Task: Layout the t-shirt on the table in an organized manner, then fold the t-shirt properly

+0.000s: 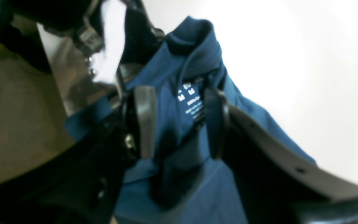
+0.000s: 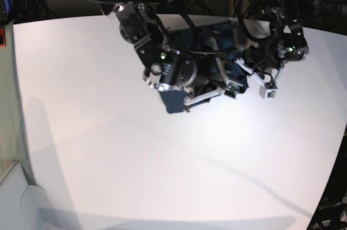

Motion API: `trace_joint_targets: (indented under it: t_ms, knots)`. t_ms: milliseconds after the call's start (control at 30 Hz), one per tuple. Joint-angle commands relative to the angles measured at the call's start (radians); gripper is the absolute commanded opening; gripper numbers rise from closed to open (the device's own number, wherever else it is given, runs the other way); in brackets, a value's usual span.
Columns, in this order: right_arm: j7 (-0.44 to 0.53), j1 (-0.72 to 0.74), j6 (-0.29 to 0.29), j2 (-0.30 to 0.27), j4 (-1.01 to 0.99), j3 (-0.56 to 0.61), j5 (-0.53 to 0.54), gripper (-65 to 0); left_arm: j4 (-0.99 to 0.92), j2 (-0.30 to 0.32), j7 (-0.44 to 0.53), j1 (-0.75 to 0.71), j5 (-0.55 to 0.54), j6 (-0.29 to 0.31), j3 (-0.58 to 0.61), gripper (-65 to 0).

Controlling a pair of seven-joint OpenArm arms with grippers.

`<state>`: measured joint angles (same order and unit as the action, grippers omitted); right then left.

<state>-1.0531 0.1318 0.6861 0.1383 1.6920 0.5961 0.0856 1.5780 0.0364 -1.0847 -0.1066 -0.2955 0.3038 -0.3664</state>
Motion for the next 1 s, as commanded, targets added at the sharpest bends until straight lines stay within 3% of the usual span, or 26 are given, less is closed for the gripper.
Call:
trace_joint_targets:
  t_ms: [0,233,467,567,700,967]
  knots:
    - [0.027,0.009,0.012,0.019,0.043,0.006,0.061,-36.0,0.008,0.001,-0.015,0.003,0.006,-0.010,0.000,-64.9]
    - [0.017,-0.002,0.012,0.019,0.202,-0.158,0.059,-35.7,0.011,0.006,-0.013,0.002,0.006,-0.008,-0.004,-64.9]
    - [0.027,-0.021,0.012,-0.039,0.119,-0.331,0.059,-36.0,0.006,0.023,-0.013,-0.003,0.003,-0.008,-0.006,-64.9]
    - [0.041,-0.065,0.012,-0.036,0.113,-0.336,0.059,-36.0,0.006,0.026,-0.013,-0.003,0.003,-0.008,-0.007,-64.9]
    - [0.138,-0.119,0.012,-0.022,0.066,-0.304,0.059,-38.5,0.019,0.027,-0.013,-0.003,0.003,-0.007,-0.007,-64.9]
    - [0.251,-0.128,0.012,-0.018,-0.177,-0.255,0.059,-44.2,0.031,0.027,-0.013,-0.003,0.002,-0.005,-0.010,-64.9]
